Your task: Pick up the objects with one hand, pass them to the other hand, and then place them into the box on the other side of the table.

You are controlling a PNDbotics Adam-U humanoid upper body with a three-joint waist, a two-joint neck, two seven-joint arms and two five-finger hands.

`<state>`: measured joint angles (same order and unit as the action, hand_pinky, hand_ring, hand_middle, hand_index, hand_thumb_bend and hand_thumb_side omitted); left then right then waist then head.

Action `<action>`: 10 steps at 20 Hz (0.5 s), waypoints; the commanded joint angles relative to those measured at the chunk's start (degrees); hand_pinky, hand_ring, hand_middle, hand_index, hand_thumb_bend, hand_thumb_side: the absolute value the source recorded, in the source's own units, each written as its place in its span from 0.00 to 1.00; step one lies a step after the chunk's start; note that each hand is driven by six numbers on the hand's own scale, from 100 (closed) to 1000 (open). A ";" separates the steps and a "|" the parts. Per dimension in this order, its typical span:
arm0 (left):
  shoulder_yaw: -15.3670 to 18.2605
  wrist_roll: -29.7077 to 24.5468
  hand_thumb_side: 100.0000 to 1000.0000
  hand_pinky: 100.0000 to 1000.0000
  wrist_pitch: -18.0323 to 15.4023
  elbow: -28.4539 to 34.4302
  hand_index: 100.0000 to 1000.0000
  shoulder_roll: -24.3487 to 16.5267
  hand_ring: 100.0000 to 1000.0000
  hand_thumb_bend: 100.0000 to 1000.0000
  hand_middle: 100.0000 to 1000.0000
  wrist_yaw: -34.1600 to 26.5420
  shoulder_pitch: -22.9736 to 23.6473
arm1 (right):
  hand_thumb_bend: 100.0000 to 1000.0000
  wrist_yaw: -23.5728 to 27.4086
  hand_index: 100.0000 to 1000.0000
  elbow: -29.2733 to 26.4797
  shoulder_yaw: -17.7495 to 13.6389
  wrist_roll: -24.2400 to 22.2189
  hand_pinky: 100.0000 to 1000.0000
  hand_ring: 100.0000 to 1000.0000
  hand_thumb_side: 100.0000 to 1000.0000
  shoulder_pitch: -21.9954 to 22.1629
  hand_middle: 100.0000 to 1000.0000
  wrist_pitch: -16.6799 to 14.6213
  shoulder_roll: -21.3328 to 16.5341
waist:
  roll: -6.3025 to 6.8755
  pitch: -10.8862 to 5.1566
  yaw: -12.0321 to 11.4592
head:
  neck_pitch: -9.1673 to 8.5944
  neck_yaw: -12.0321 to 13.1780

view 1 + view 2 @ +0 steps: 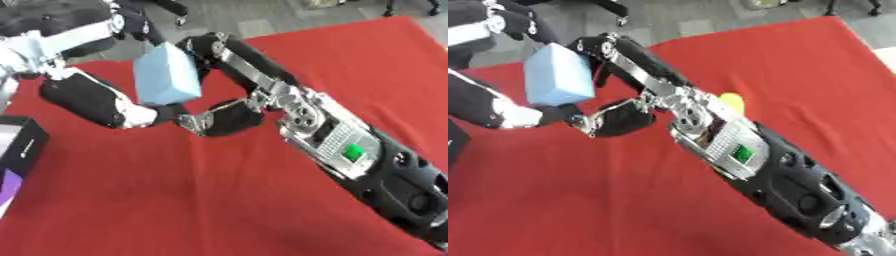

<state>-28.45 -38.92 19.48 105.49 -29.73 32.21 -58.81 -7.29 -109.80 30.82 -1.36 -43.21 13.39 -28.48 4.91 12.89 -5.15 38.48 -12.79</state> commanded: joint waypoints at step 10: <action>0.48 4.72 0.33 0.81 0.86 0.10 0.72 0.57 0.81 0.28 0.71 0.24 -1.46 | 0.00 -0.34 0.56 -1.20 -0.57 -0.36 0.52 0.55 0.00 -1.06 0.38 0.39 -0.40 | 0.45 0.27 0.08 | -0.31 0.12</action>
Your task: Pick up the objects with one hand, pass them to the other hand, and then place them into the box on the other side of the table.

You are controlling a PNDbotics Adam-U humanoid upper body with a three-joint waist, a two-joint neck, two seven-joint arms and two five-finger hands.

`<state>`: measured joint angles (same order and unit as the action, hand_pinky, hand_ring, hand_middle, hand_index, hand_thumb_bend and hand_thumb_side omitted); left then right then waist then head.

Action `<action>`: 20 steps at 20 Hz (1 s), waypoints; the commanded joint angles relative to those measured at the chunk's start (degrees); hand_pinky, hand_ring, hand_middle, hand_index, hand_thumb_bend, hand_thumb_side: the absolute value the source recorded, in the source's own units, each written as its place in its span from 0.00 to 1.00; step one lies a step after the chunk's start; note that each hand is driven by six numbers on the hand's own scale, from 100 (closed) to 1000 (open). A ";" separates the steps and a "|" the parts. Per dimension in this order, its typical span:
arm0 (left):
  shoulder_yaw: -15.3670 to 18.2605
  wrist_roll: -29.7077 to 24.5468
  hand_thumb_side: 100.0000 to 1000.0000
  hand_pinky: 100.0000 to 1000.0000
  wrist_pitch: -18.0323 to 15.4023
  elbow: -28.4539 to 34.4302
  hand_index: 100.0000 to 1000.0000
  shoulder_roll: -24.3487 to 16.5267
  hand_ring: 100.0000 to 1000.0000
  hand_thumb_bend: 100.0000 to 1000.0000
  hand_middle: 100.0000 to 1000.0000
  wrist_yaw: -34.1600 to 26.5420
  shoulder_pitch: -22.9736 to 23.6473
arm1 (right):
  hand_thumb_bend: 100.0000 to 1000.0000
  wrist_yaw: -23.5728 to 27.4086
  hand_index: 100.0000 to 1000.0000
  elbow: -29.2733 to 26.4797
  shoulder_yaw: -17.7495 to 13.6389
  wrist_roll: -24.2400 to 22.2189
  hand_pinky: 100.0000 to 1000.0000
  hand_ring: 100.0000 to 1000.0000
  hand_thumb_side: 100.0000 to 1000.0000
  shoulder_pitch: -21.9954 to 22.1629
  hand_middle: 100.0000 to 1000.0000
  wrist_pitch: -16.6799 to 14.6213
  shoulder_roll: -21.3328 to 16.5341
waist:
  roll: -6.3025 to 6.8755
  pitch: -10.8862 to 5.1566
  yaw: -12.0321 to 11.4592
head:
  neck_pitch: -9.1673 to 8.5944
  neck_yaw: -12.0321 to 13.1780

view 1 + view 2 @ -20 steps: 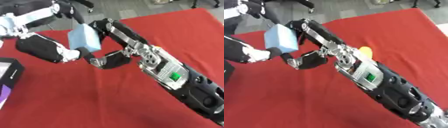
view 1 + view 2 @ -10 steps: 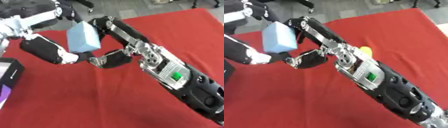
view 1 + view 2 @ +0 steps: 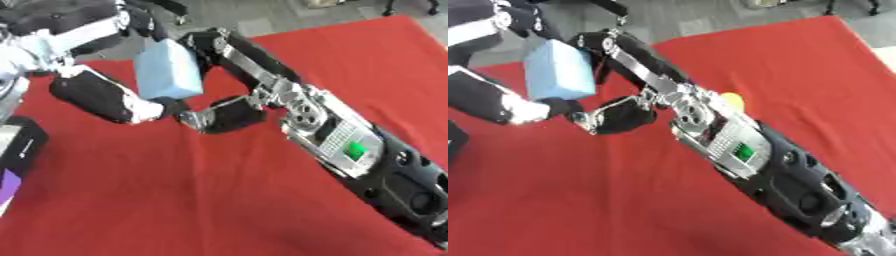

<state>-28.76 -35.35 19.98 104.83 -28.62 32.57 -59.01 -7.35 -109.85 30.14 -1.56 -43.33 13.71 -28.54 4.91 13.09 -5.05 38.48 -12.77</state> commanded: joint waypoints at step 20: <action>0.84 5.79 0.00 0.74 -0.23 0.56 0.44 -0.81 0.71 0.00 0.52 2.29 -0.82 | 0.22 -2.28 0.66 -0.59 0.39 -1.92 0.61 0.63 0.14 -0.82 0.47 -1.34 -0.08 | 0.47 0.26 0.10 | -0.29 0.01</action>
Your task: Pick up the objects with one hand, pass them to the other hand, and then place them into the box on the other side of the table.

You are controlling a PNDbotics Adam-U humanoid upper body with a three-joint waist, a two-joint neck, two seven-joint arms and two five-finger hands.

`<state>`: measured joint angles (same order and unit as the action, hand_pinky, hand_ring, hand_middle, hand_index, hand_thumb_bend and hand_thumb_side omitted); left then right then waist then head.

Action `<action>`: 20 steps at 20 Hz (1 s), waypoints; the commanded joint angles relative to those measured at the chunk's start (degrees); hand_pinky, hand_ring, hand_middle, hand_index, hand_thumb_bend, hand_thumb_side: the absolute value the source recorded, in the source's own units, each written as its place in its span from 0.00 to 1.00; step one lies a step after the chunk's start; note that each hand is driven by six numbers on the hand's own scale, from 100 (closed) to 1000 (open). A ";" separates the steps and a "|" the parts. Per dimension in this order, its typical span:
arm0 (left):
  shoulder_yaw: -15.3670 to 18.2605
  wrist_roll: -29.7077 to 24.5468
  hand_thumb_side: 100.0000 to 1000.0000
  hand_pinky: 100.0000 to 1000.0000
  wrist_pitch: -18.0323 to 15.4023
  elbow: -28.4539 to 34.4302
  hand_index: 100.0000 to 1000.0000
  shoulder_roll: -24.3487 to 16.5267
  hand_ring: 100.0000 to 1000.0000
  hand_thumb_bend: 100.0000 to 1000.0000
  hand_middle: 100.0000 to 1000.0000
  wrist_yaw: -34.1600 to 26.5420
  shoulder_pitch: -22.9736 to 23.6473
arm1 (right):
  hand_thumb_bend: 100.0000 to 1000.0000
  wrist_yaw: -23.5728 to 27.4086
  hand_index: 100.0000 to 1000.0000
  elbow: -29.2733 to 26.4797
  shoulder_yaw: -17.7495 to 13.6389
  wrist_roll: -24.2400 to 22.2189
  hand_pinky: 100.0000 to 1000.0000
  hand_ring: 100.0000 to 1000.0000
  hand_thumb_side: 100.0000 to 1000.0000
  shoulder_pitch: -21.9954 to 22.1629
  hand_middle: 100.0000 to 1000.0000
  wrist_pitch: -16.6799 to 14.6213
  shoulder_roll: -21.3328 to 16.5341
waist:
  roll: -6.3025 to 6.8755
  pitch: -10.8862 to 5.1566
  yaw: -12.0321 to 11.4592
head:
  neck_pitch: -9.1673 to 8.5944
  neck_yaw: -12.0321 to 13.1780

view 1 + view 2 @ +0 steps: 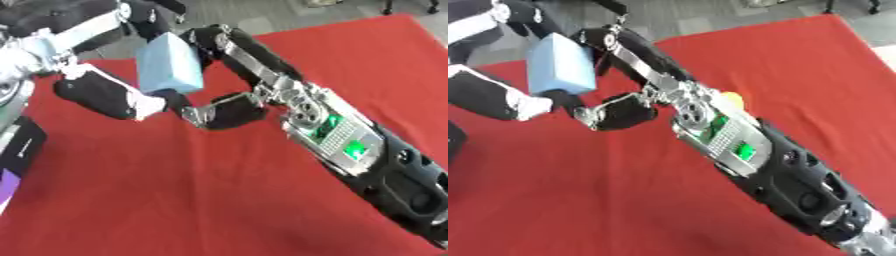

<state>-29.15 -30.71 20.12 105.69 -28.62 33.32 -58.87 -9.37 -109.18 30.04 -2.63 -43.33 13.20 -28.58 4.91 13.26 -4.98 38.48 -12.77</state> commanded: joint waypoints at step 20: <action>0.74 1.35 0.02 0.72 -3.36 -4.80 0.37 -1.64 0.65 0.00 0.42 4.95 0.25 | 0.43 -4.12 0.91 -1.45 0.07 -4.34 0.70 0.79 0.52 -0.58 0.66 -4.74 -0.36 | 0.39 0.04 0.14 | -0.29 -0.10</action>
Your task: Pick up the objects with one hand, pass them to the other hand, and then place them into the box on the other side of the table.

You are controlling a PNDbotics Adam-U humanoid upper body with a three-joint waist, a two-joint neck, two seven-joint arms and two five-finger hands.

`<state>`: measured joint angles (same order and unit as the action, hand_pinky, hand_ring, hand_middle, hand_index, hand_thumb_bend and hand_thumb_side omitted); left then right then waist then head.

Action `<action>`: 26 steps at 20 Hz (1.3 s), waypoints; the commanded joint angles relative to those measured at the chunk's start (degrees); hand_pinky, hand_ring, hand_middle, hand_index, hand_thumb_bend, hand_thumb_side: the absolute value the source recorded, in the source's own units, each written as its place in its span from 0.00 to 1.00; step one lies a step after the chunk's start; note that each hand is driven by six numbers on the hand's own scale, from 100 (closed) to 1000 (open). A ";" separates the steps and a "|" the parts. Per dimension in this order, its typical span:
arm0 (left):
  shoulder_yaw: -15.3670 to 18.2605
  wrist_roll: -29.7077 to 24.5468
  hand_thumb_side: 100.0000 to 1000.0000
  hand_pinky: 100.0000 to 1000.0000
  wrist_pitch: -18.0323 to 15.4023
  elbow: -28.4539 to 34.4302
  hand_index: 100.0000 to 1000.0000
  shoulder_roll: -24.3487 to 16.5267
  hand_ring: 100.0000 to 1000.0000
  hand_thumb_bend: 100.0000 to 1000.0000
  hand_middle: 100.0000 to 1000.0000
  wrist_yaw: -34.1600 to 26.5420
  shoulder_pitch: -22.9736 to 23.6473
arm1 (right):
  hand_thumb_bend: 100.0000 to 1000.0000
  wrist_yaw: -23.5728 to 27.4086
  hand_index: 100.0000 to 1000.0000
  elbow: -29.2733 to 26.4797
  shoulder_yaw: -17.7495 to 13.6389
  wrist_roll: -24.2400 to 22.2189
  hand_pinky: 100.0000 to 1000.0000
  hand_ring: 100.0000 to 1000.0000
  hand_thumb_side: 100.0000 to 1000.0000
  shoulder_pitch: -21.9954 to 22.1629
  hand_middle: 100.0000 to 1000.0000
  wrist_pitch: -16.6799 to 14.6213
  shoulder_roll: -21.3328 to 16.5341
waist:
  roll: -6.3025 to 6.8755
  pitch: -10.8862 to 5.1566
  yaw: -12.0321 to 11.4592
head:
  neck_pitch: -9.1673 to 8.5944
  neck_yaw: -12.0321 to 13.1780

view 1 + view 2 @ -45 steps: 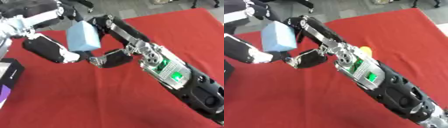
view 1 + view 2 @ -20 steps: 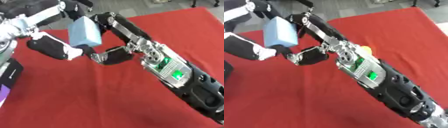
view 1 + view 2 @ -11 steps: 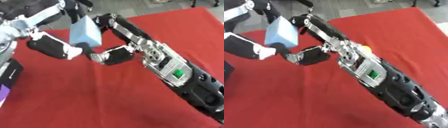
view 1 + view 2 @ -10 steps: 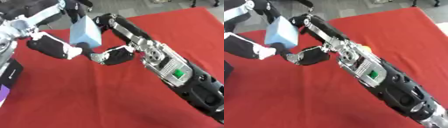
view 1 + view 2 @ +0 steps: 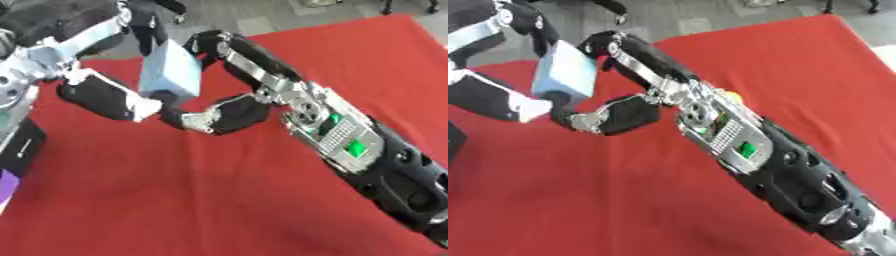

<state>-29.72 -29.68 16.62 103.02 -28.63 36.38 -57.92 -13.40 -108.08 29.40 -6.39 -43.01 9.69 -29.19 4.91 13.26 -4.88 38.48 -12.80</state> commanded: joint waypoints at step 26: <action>3.67 1.35 0.02 0.70 1.14 0.29 0.33 -7.13 0.60 0.01 0.34 0.81 3.39 | 0.44 -6.01 0.94 -1.77 -0.06 -0.48 0.71 0.79 0.49 -0.40 0.67 2.10 0.14 | 0.56 0.19 0.22 | -0.25 -0.54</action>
<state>-27.27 -28.72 17.58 102.56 -33.83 37.30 -53.83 -19.17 -108.63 29.77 -7.27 -42.78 11.79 -28.92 4.92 13.26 -4.66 38.49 -13.26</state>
